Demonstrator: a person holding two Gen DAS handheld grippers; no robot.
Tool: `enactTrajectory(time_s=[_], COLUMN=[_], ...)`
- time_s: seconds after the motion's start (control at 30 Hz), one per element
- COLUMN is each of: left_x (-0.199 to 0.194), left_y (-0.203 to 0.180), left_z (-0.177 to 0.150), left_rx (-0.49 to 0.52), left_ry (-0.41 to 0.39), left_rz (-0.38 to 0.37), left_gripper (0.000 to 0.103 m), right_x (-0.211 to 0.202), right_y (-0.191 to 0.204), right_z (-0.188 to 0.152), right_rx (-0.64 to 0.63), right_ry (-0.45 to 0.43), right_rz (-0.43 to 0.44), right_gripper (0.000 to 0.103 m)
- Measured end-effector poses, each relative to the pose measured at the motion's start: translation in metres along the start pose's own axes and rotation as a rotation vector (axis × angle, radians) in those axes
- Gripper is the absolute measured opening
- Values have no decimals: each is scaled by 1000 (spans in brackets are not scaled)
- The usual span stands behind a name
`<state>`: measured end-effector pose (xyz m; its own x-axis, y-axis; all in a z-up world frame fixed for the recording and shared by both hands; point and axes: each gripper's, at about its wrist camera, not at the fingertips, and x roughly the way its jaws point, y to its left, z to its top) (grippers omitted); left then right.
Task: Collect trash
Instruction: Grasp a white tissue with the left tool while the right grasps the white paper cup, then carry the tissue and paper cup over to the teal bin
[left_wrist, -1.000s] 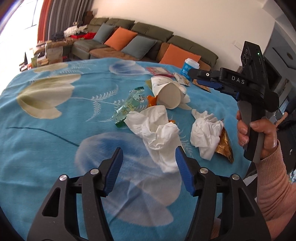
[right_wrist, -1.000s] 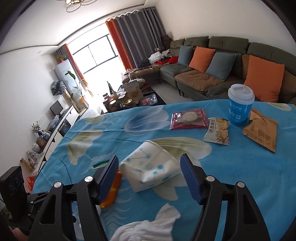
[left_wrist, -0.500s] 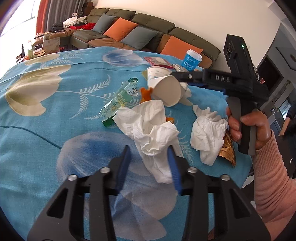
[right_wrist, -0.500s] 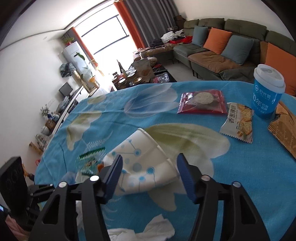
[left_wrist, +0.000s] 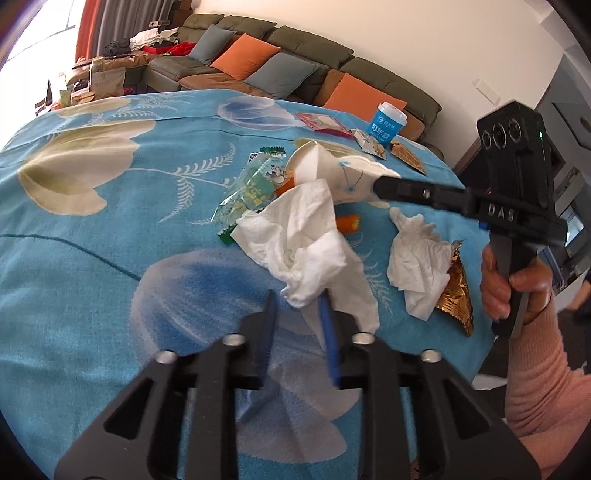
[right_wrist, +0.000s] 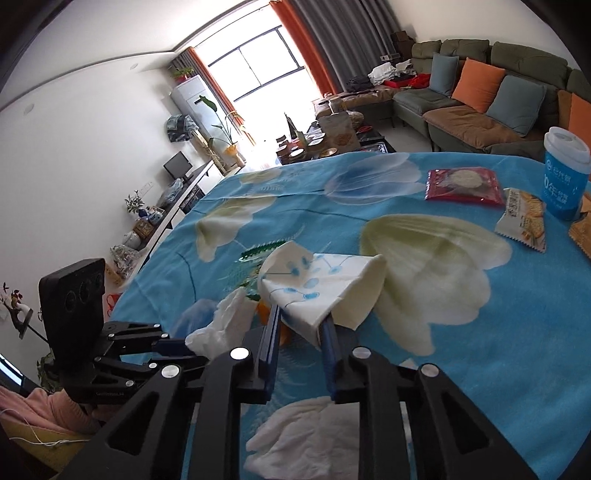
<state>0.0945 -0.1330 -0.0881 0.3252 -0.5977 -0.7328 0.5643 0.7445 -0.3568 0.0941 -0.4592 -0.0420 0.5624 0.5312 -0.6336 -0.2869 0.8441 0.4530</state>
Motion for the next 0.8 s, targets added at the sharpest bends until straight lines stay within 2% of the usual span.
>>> enactTrajectory(time_s=[0.1,0.17,0.2,0.57,0.8], left_x=[-2,-3,-3,-45,-81], left_y=[-1,-1,-2,0,23], left_z=[0,0,-1,-12,-26], left_rx=[3,4,6,38,-8], left_ry=[-11,-18,-18,-120,-173], left_rz=[0,-2,-6,-12,33], left_gripper=[26,14,7,6,6], right_x=[-4,-10,-13,-37,-31], right_y=[7,10,11,42,70], right_z=[-5,-6,-7,-10,-11], right_rx=[2,6,8,-39,-94], right_ry=[-30,-57,-70,-182,-197], right_rz=[7,1,0,-63,-38], right_gripper=[12,4,4,4,4])
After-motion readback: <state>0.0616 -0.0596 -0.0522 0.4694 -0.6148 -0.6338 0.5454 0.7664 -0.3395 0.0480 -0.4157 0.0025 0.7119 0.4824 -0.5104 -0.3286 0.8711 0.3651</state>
